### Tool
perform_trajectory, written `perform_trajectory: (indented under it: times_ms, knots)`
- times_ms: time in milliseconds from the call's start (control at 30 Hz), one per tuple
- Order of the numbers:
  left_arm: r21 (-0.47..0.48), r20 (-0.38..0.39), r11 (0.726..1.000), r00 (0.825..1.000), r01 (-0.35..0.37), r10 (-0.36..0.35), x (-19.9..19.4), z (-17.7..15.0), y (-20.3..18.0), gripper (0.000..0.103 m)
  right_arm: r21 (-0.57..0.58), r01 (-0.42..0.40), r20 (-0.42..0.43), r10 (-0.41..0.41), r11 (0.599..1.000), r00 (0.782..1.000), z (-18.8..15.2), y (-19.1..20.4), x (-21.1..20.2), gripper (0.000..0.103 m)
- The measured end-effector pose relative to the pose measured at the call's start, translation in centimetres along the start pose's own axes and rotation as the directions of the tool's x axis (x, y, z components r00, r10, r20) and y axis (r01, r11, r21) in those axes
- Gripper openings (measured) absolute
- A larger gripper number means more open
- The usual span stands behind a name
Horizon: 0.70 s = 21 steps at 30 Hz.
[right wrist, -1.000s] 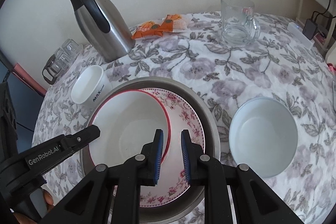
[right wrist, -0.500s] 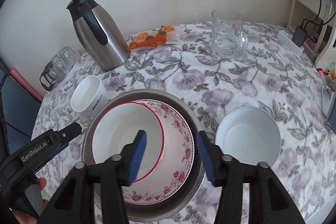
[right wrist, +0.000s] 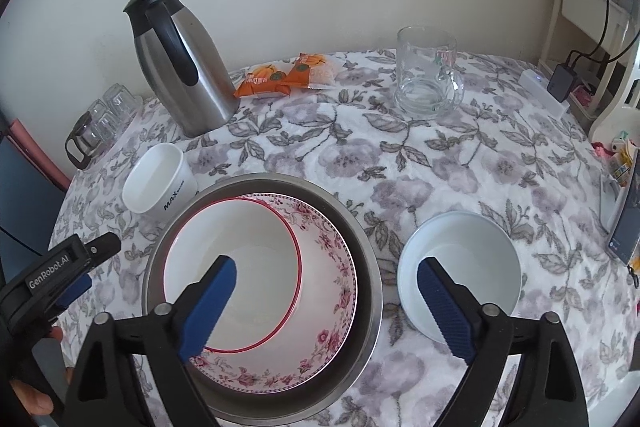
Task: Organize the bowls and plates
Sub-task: 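Open both grippers to release the strawberry bowl, then move both grippers toward the rim of the small white MAX bowl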
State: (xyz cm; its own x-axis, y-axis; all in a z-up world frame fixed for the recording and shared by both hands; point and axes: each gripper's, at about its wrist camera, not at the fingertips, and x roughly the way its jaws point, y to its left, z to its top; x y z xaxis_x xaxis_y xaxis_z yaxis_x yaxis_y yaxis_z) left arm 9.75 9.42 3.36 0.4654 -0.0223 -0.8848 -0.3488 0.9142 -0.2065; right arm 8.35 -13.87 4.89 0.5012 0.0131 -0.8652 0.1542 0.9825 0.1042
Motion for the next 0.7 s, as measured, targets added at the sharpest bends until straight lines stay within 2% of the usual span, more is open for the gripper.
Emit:
perform_trajectory:
  times_ms: [67,433,700]
  knots:
    - [-0.005,0.006,1.0,1.0,-0.014,0.014,0.0,0.2,0.4,0.093,-0.008,0.005,0.002,-0.005,1.0,1.0,-0.1,0.2,0.0,0.101]
    - [-0.04,0.095,0.99,0.985,-0.138,0.141,-0.9,1.6,3.6,0.094,-0.028,-0.028,0.024,0.028,0.999,0.999,0.0,2.4,0.0,0.103]
    - [0.008,0.163,0.984,0.972,-0.175,0.172,-1.6,2.4,3.9,0.094,-0.055,-0.09,0.064,0.094,0.994,0.994,0.3,5.4,0.0,0.103]
